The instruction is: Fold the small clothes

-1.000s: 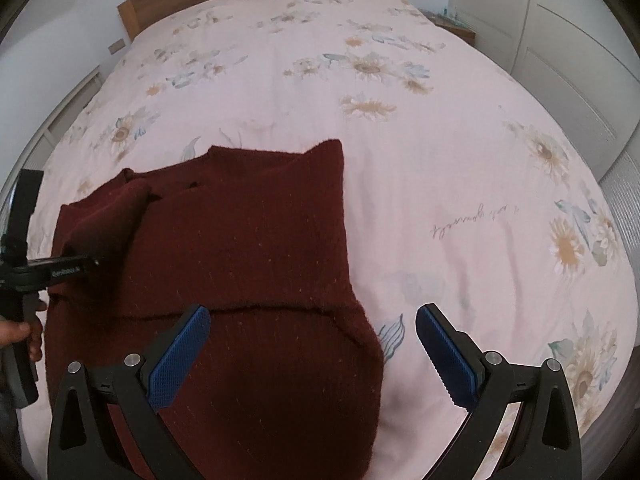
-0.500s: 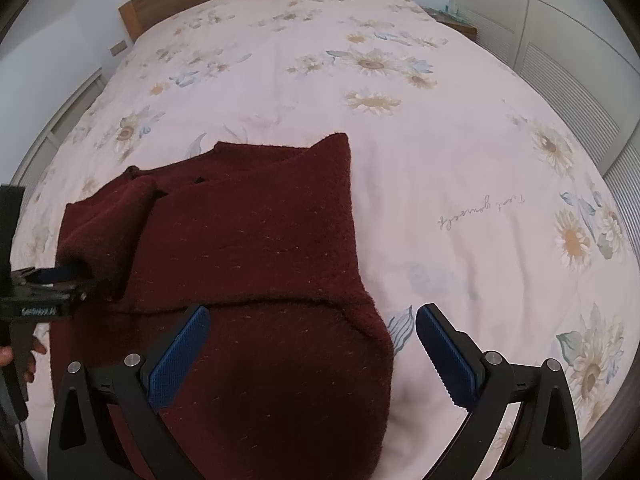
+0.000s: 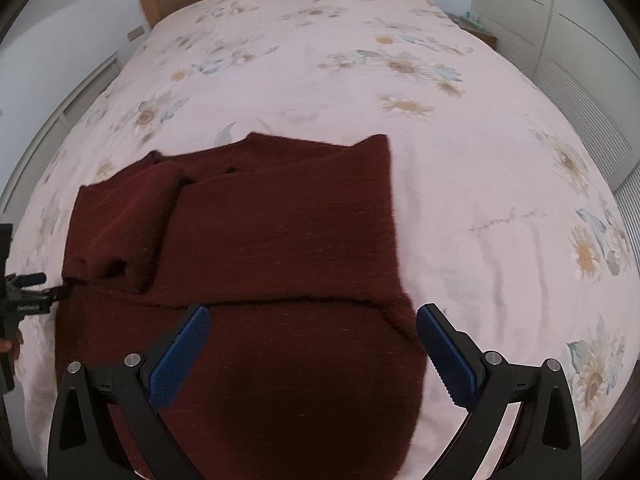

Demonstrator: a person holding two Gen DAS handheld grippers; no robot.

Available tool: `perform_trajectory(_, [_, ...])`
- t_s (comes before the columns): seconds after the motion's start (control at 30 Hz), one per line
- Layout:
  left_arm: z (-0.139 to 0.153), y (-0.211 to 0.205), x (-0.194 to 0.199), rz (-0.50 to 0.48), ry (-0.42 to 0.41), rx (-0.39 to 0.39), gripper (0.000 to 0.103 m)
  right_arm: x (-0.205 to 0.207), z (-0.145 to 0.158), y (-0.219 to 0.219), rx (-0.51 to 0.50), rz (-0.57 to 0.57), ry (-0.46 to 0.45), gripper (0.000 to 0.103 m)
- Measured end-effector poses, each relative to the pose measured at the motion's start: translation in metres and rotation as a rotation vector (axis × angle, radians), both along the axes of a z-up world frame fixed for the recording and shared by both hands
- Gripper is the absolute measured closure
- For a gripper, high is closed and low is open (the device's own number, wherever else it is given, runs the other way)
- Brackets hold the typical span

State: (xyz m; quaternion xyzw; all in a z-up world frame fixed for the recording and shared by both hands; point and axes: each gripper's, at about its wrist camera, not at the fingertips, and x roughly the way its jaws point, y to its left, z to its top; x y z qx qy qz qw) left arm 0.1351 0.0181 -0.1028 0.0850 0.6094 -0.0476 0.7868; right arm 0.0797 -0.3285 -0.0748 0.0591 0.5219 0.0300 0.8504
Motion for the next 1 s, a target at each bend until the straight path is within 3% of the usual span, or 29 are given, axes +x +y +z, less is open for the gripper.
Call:
perform_trajectory(0.1, [-0.014,0.009,0.006,-0.007,0.011,0.008,0.012,0.002,0.000,0.017,-0.023,0.026,0.011,0.001])
perform_trajectory(0.2, [-0.032,0.007,0.014,-0.042,0.032,0.013,0.030,0.006,0.000,0.029,-0.034,0.032,0.017,0.000])
perform_trajectory(0.5, [-0.042,-0.001,0.027,-0.068,-0.016,-0.087,0.055,0.023,0.003,0.091,-0.086,0.135,0.006,0.001])
perform_trajectory(0.57, [-0.040,0.002,0.026,-0.063,-0.030,-0.121,0.078,0.029,0.004,0.113,-0.092,0.179,-0.003,0.001])
perform_trajectory(0.63, [-0.036,0.008,0.027,-0.030,-0.032,-0.154,0.087,0.036,0.006,0.135,-0.106,0.226,-0.018,0.001])
perform_trajectory(0.87, [-0.033,0.032,0.017,-0.002,-0.018,-0.198,0.089,0.057,0.004,0.219,-0.153,0.407,-0.045,0.001])
perform_trajectory(1.0, [-0.032,0.027,0.014,-0.009,-0.020,-0.178,0.089,0.068,-0.011,0.257,-0.206,0.467,-0.047,0.001])
